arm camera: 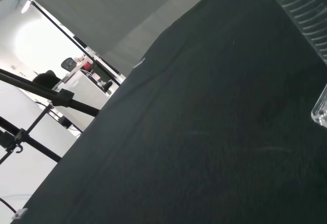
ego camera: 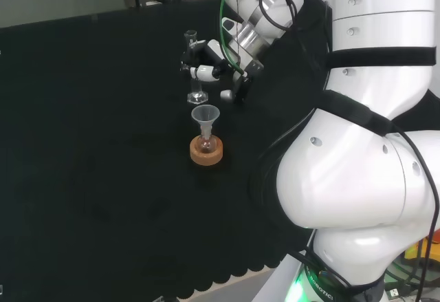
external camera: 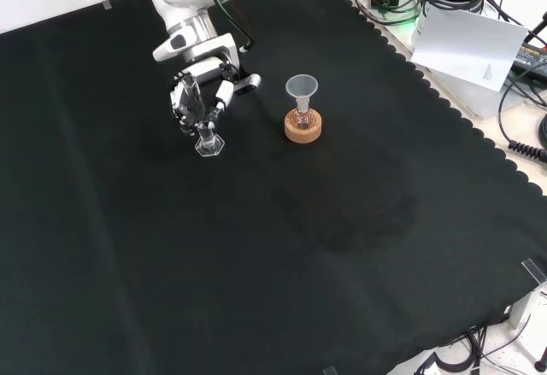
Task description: Pick up the graduated cylinder.
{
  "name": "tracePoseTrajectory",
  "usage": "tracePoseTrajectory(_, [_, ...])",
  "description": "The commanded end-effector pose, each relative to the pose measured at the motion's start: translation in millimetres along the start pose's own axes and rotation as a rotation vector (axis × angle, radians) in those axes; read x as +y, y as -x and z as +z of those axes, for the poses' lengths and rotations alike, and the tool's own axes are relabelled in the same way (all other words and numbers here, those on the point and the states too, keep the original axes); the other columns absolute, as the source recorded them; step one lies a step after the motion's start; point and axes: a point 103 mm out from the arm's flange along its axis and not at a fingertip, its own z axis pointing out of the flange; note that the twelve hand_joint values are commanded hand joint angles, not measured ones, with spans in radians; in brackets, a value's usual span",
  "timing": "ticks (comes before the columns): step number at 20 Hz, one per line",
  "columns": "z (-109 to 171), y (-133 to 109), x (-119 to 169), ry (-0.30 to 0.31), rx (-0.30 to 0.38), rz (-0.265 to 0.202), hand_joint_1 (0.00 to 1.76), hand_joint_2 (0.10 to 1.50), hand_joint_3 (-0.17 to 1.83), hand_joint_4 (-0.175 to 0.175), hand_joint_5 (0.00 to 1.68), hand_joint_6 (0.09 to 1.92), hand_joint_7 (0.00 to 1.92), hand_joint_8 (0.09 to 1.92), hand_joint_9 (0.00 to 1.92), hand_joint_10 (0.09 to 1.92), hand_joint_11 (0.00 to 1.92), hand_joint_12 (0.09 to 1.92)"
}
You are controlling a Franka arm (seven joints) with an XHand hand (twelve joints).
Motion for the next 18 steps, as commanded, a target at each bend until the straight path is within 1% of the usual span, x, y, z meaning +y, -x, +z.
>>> tracePoseTrajectory(1, [-24.9,-9.8,-13.9,-0.021,-0.073,-0.003,1.14,1.15,0.01,-0.175,0.92,1.12,1.13,0.47,1.35,0.12,1.29,0.73])
tracePoseTrajectory(9, [-64.3,-38.8,-48.2,-0.038,-0.162,-0.002,1.14,1.15,0.01,-0.175,0.92,1.11,1.16,0.44,1.37,0.10,1.30,0.71])
tracePoseTrajectory(18, [-98.4,-60.5,-98.0,-0.066,-0.232,0.031,1.14,1.14,0.01,-0.175,0.93,1.10,1.17,0.43,1.37,0.09,1.31,0.71])
